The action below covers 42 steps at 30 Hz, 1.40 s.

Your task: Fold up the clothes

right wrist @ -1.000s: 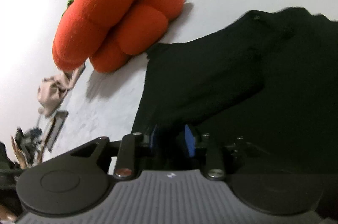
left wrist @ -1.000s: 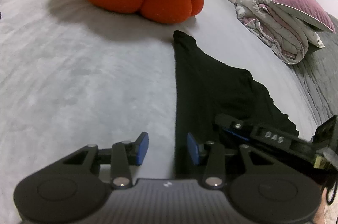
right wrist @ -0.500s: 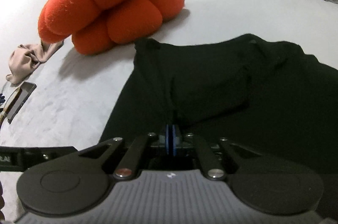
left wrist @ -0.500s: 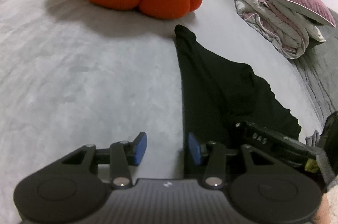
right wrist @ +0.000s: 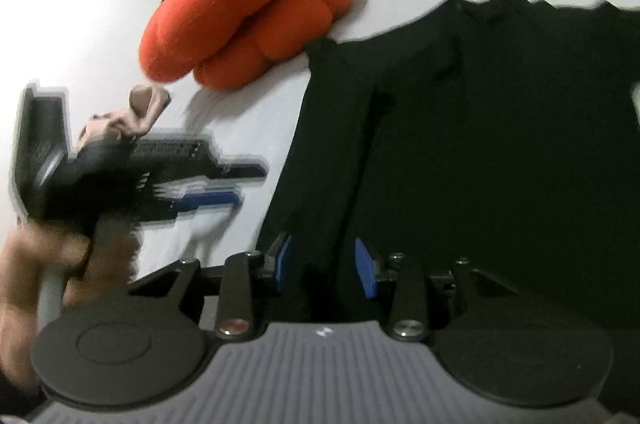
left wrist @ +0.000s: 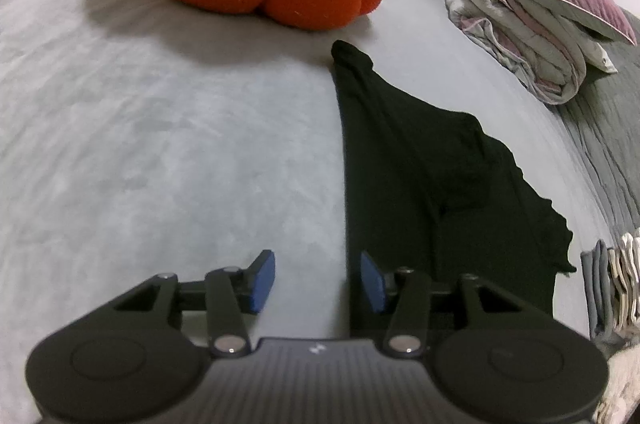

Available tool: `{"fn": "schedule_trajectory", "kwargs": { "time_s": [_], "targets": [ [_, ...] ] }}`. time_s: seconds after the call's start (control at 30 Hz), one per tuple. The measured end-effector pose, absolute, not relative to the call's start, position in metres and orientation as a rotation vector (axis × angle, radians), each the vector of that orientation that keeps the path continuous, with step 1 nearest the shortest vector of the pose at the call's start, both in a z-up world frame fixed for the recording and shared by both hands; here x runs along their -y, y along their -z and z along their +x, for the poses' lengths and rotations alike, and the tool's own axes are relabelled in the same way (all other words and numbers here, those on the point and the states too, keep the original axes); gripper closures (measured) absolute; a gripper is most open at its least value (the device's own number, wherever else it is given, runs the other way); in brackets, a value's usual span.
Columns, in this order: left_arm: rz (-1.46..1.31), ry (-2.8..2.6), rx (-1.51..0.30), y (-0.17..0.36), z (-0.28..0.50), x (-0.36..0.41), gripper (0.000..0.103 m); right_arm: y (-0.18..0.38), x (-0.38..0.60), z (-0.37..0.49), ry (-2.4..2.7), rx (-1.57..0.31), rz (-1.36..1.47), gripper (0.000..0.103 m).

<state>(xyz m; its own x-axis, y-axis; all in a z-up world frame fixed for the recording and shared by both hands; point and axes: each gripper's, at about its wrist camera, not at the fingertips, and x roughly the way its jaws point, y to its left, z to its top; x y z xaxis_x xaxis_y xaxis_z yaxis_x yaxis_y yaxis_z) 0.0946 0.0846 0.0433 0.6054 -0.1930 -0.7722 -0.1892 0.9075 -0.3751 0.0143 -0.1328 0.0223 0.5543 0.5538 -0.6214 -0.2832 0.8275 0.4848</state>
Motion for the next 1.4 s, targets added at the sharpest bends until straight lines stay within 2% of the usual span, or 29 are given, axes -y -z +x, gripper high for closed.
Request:
{"fn": "schedule_trajectory", "kwargs": {
  "time_s": [0.27,0.3,0.33,0.6,0.63,0.7,0.77,0.8,0.83,0.9,0.97,1.03,1.1,1.13,1.17,1.33,1.4],
  "targets": [
    [-0.383,0.035,-0.936,-0.047,0.077,-0.074,0.052,-0.027,0.144,-0.118,-0.525,-0.912,0.282,0.064],
    [-0.371,0.036,-0.935,-0.048,0.073,-0.074,0.052,-0.026,0.142,-0.126,-0.521,-0.914,0.287,0.079],
    [-0.358,0.037,-0.935,-0.048,0.069,-0.073,0.052,-0.025,0.141,-0.131,-0.51,-0.923,0.295,0.099],
    [-0.261,0.04,-0.93,-0.054,0.034,-0.073,0.051,-0.027,0.163,-0.148,-0.442,-0.924,0.573,0.099],
    [-0.258,0.039,-0.928,-0.055,0.03,-0.076,0.051,-0.025,0.166,-0.148,-0.405,-0.921,0.571,0.092],
    [-0.258,0.038,-0.922,-0.057,0.022,-0.083,0.051,-0.022,0.169,-0.149,-0.298,-0.893,0.525,0.089],
    [-0.256,0.042,-0.914,-0.059,0.014,-0.088,0.049,-0.026,0.168,-0.155,-0.287,-0.865,0.484,0.079],
    [-0.254,0.048,-0.911,-0.06,0.011,-0.09,0.048,-0.029,0.167,-0.159,-0.311,-0.86,0.484,0.056],
    [-0.252,0.054,-0.91,-0.06,0.008,-0.091,0.048,-0.03,0.164,-0.162,-0.337,-0.856,0.486,0.045],
    [-0.254,0.069,-0.912,-0.06,0.001,-0.09,0.048,-0.032,0.158,-0.172,-0.375,-0.854,0.478,0.045],
    [-0.254,0.093,-0.917,-0.059,-0.009,-0.086,0.048,-0.028,0.151,-0.174,-0.396,-0.867,0.472,0.049],
    [-0.227,0.134,-0.914,-0.057,-0.018,-0.078,0.049,-0.024,0.142,-0.165,-0.387,-0.884,0.455,0.074],
    [-0.174,0.174,-0.902,-0.057,-0.027,-0.067,0.049,-0.019,0.134,-0.154,-0.364,-0.9,0.437,0.085],
    [-0.149,0.179,-0.897,-0.056,-0.03,-0.064,0.049,-0.016,0.133,-0.152,-0.348,-0.902,0.442,0.095],
    [-0.126,0.179,-0.891,-0.056,-0.031,-0.062,0.049,-0.015,0.133,-0.149,-0.333,-0.903,0.452,0.098],
    [-0.126,0.181,-0.884,-0.058,-0.03,-0.065,0.049,-0.018,0.159,-0.146,-0.381,-0.895,0.809,0.098],
    [-0.122,0.193,-0.884,-0.058,-0.03,-0.064,0.049,-0.018,0.156,-0.141,-0.385,-0.887,0.846,0.098]
  ]
}}
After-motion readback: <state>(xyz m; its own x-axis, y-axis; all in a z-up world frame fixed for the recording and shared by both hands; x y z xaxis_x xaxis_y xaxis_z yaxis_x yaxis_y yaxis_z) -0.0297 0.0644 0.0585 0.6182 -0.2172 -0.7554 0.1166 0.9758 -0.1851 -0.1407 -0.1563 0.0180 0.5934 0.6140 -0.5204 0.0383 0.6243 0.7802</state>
